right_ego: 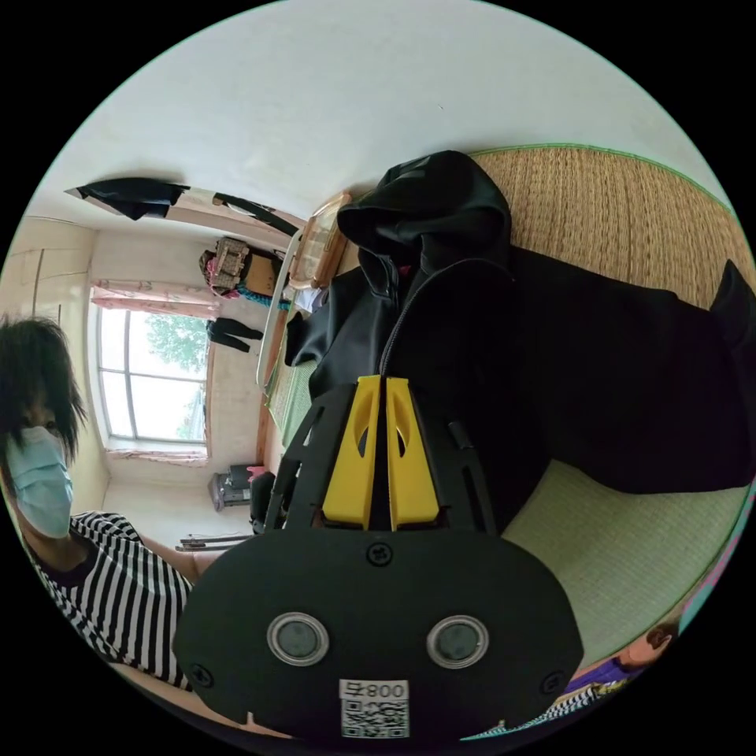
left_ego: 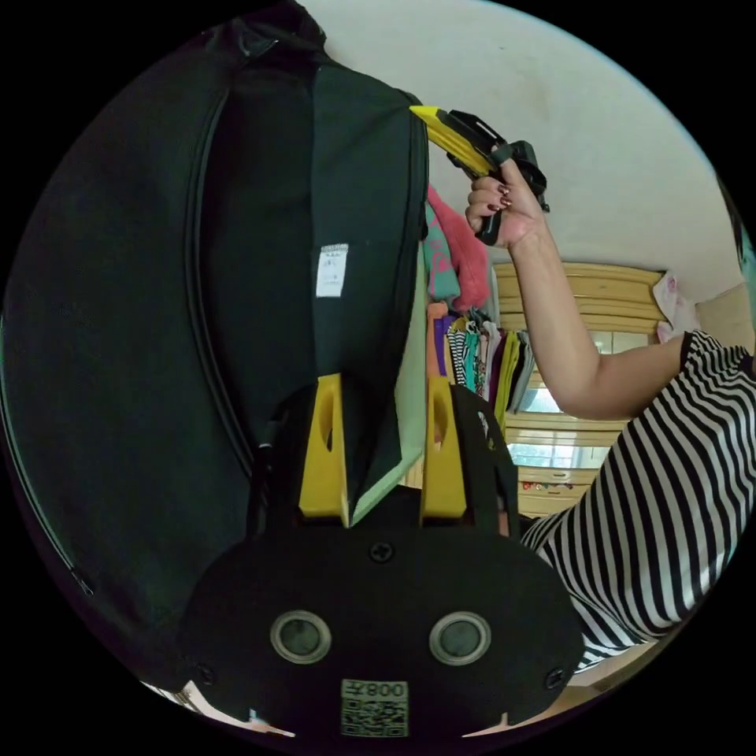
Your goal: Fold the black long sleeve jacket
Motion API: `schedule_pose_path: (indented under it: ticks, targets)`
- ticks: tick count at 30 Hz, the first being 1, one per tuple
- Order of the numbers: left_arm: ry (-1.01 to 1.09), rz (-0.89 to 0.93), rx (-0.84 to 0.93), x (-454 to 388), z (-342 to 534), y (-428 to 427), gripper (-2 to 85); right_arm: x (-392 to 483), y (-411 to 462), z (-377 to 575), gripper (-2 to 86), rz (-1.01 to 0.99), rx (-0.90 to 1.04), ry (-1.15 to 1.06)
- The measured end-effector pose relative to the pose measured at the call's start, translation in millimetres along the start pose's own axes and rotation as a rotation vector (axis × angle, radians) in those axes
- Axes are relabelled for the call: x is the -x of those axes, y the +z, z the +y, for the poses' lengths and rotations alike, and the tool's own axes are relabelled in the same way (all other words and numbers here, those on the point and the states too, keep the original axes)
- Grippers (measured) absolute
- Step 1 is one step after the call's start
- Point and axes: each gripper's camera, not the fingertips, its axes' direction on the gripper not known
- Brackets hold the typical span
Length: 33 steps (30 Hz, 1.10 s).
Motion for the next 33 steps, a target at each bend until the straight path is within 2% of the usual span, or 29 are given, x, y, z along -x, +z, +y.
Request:
schedule_pose_path:
  ticks: [3, 5, 8, 17, 25, 33]
  targets:
    - [-0.061, 0.012, 0.0, 8, 18, 5, 11.9, 9, 6, -3, 0.7, -0.029, 0.011, -0.01]
    - [-0.111, -0.054, 0.037, 18, 26, 9, 5.6, 17, 11, -5, 0.8, -0.04, 0.017, -0.024]
    - [-0.141, -0.068, 0.019, 24, 32, 4, 3.7, 34, 20, -11, 0.8, -0.049, 0.03, -0.052]
    - [-0.23, -0.032, -0.064, 62, 52, -18, 2.9, 86, 90, -46, 1.3, 0.061, 0.117, -0.139]
    - [-0.36, 0.007, -0.073, 112, 72, -6, 3.0, 100, 186, -73, 2.8, 0.378, 0.303, -0.195]
    - [-0.345, -0.01, -0.037, 116, 72, 1, 2.8, 105, 180, -77, 4.1, 0.343, 0.304, -0.223]
